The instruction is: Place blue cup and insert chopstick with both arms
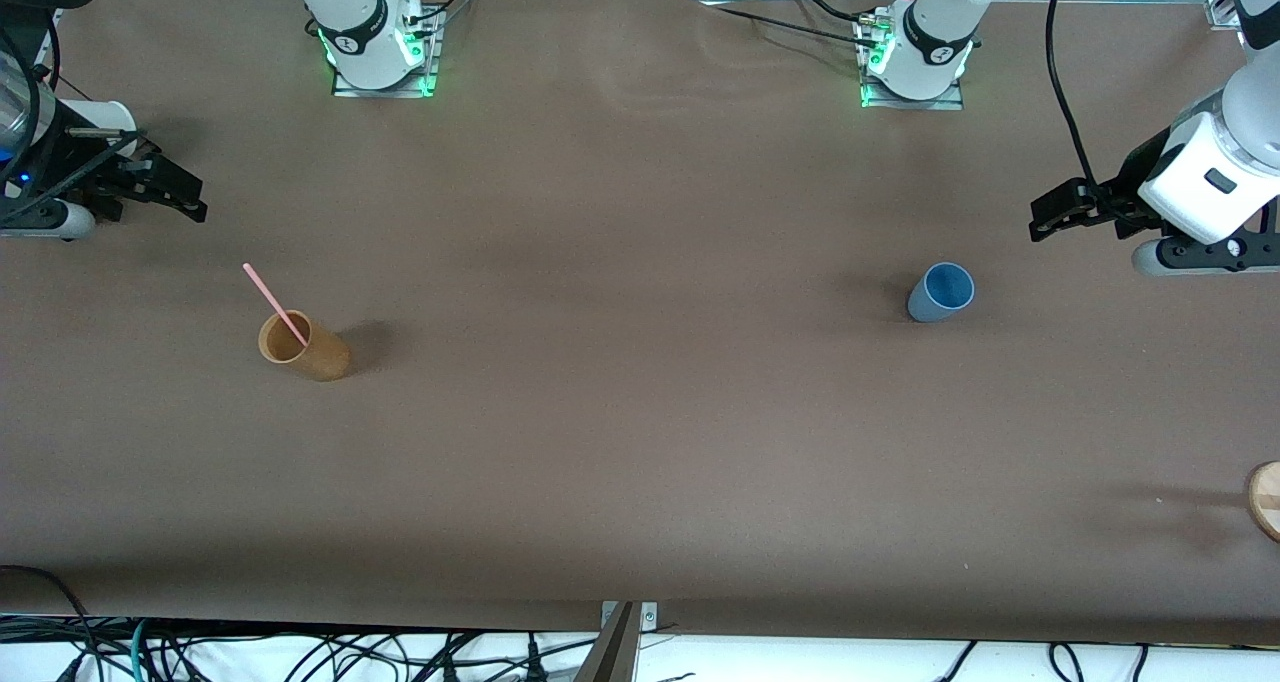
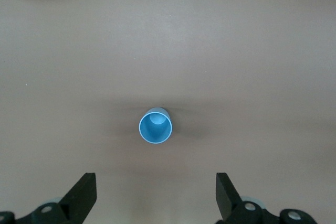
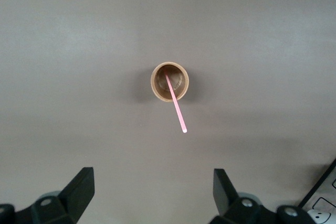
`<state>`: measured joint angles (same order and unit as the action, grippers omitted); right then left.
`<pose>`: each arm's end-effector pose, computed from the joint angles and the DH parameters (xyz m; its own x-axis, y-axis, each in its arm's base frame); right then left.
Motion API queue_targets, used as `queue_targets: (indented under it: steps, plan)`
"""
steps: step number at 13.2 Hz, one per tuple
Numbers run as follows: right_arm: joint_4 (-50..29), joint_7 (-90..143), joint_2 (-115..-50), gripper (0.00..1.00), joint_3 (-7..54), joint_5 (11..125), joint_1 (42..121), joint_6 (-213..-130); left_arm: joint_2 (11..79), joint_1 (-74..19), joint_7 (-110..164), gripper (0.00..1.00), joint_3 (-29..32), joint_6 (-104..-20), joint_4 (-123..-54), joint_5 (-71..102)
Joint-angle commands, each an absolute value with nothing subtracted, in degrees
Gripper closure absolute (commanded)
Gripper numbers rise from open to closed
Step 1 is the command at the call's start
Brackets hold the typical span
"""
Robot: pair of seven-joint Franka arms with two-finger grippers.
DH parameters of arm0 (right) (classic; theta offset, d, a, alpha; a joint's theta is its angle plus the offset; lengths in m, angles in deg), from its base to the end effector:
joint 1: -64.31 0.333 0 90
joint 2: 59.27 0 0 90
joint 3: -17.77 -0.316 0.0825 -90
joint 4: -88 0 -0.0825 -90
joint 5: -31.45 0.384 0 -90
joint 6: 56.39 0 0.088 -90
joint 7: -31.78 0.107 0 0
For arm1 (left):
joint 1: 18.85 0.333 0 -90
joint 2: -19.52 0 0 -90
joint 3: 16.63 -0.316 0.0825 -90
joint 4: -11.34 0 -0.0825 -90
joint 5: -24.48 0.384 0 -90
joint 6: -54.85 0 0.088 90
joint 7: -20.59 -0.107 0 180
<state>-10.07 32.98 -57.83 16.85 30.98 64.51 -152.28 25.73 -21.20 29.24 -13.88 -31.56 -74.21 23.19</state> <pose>0.5520 0.0101 0.5805 0.9999 -0.0006 -0.0127 -0.0005 -1.0000 0.0088 0.5778 -0.0526 0.5943 0.9935 0.0607 -0.0962 0.0622 -0.9980 0.0134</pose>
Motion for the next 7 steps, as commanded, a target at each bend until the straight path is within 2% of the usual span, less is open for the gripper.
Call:
queue_targets:
  steps: [1, 7]
  plan:
    - [-9.6, 32.0, -57.8, 0.00, 16.7, 30.4, 64.2, -151.9, 24.6, -21.5, 29.1, 0.00, -14.1, -31.3, -74.4, 21.7]
    - [-9.6, 32.0, -57.8, 0.00, 16.7, 30.2, 64.2, -151.8, 23.5, -21.5, 28.9, 0.00, -14.0, -32.4, -76.1, 21.8]
